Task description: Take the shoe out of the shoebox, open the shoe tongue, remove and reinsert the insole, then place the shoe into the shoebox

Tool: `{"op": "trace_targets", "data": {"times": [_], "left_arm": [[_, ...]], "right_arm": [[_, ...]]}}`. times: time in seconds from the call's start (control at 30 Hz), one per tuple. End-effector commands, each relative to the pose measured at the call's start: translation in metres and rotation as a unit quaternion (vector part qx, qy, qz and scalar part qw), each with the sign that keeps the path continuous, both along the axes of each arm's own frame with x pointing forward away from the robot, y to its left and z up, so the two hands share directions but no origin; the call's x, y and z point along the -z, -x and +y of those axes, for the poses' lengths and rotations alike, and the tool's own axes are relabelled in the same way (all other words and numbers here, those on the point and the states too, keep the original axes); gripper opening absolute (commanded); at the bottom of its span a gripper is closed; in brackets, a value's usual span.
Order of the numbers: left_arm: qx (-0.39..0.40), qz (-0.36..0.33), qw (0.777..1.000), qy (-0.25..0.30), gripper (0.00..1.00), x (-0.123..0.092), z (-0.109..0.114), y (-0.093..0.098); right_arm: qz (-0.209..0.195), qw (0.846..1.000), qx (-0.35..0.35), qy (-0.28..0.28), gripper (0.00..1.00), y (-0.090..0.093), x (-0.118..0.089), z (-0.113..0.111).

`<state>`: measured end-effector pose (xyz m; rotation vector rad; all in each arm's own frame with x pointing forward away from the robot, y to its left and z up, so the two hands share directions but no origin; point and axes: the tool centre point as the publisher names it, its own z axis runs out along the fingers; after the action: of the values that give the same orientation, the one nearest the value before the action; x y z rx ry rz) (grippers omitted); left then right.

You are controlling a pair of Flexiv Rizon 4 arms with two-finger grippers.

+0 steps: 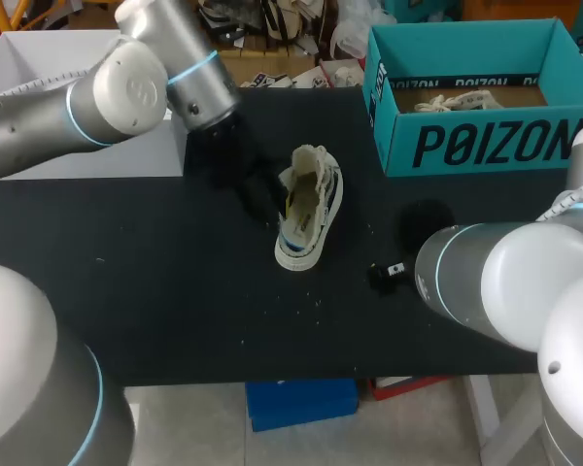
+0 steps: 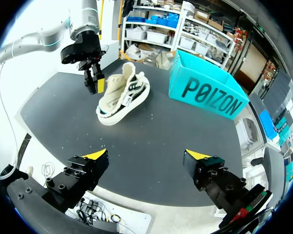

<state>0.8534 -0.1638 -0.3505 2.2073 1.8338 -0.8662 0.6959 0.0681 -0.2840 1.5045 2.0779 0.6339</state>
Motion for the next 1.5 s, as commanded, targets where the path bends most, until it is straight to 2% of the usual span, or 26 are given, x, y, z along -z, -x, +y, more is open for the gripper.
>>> {"op": "trace_targets", "data": {"times": [0.03, 0.33, 0.7, 0.83, 0.93, 1.07, 1.5], "left_arm": [[-0.013, -0.068, 0.993, -0.094, 0.0, 0.002, -0.01, 0.01], [-0.019, -0.074, 0.984, -0.16, 0.0, 0.028, -0.008, 0.012], [-0.018, -0.06, 0.983, -0.17, 0.0, 0.046, -0.013, 0.007], [-0.008, -0.056, 0.986, -0.157, 0.0, 0.038, -0.012, 0.012], [-0.002, -0.091, 0.981, -0.169, 0.0, 0.025, -0.01, 0.016], [0.002, -0.106, 0.982, -0.155, 0.0, 0.013, -0.012, 0.019], [-0.012, -0.118, 0.979, -0.167, 0.0, 0.037, -0.022, 0.007]], "right_arm": [[-0.001, 1.0, 0.002, 0.001, 1.0, 0.0, 0.001, 0.003], [-0.001, 1.0, 0.002, 0.001, 1.0, 0.0, 0.001, 0.003], [-0.001, 1.0, 0.002, 0.001, 1.0, 0.0, 0.001, 0.003], [-0.001, 1.0, 0.002, 0.001, 1.0, 0.0, 0.001, 0.003], [-0.001, 1.0, 0.002, 0.001, 1.0, 0.0, 0.001, 0.003], [-0.001, 1.0, 0.002, 0.001, 1.0, 0.0, 0.001, 0.003], [-0.001, 1.0, 0.002, 0.001, 1.0, 0.0, 0.001, 0.003]]}}
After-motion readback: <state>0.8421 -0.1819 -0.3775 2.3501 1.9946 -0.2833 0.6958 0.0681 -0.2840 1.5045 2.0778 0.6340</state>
